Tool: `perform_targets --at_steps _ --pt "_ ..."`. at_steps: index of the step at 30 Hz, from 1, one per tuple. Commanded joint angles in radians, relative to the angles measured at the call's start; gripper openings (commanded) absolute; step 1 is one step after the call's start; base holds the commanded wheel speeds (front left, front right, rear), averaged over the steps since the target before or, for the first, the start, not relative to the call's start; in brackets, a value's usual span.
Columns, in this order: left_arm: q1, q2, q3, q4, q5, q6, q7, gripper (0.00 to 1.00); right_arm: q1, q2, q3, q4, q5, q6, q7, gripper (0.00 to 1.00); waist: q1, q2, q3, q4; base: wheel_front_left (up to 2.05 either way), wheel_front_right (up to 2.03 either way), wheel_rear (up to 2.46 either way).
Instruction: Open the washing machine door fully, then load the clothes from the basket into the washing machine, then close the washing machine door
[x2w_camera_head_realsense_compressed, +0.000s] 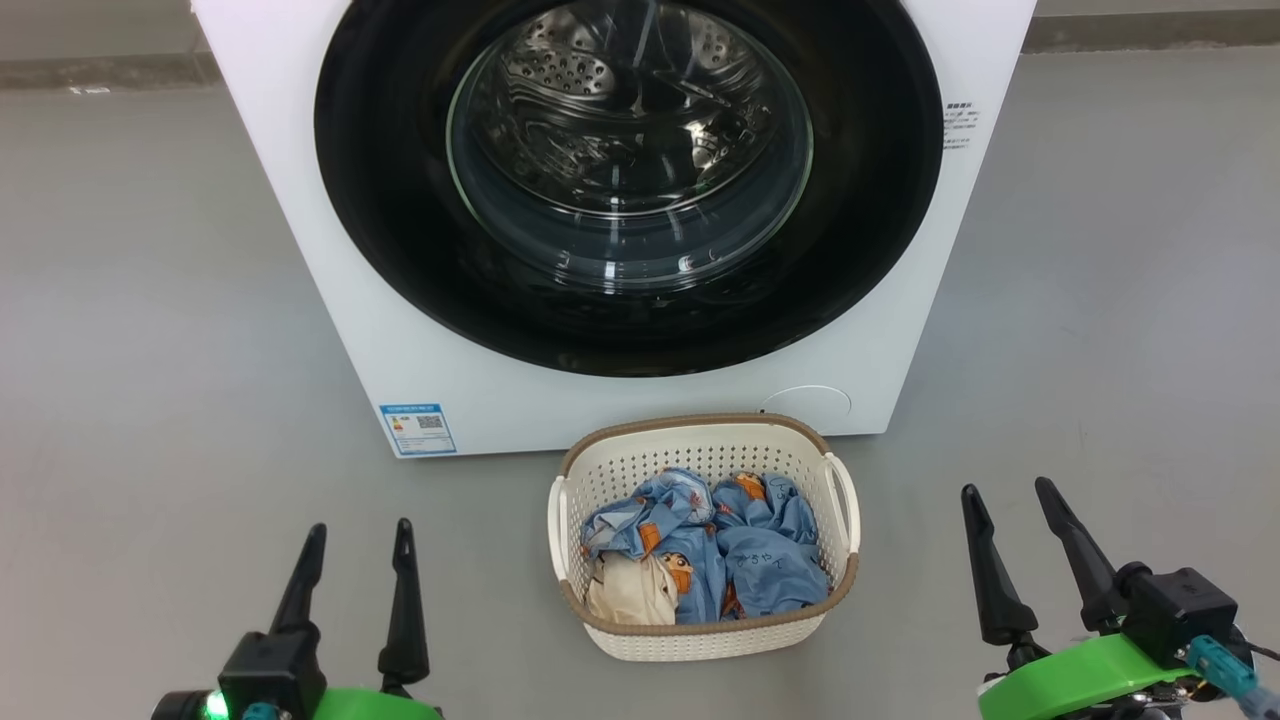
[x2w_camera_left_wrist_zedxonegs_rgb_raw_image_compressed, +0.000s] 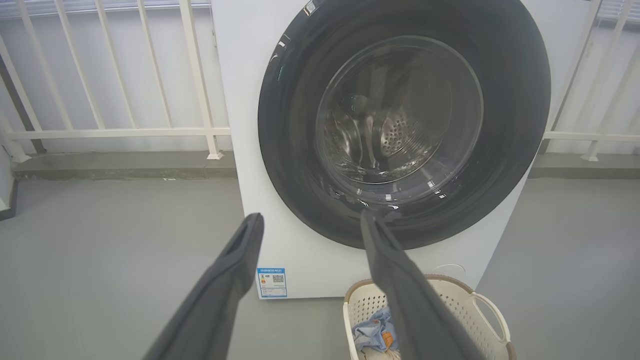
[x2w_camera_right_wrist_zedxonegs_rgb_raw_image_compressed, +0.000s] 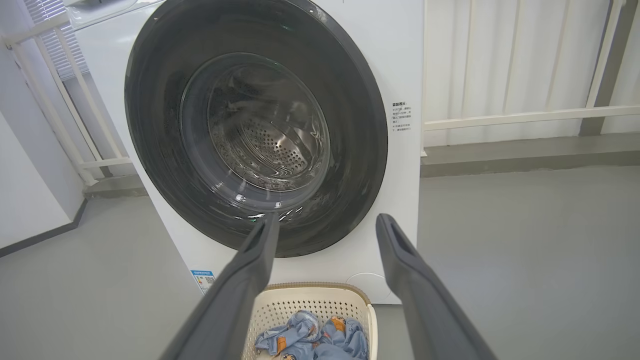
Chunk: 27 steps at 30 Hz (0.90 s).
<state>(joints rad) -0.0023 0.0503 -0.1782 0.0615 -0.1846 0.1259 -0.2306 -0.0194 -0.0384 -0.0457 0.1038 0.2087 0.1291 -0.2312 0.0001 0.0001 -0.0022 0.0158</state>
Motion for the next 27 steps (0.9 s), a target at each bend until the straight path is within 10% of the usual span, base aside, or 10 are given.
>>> perform_targets --at_steps 1,27 --pt "-0.019 0.007 0.027 -0.017 0.029 -0.002 -0.016 1.00 -0.022 -0.011 0.022 -0.022 -0.037 0.001 -0.015 1.00 -0.0001 -0.0001 0.000 0.000 0.00 0.00 0.00" --pt "-0.017 0.000 0.028 0.017 0.040 -0.012 -0.031 1.00 -0.031 -0.012 0.019 0.038 -0.115 0.002 -0.027 1.00 -0.0001 -0.0001 0.001 0.002 0.00 0.00 0.00"
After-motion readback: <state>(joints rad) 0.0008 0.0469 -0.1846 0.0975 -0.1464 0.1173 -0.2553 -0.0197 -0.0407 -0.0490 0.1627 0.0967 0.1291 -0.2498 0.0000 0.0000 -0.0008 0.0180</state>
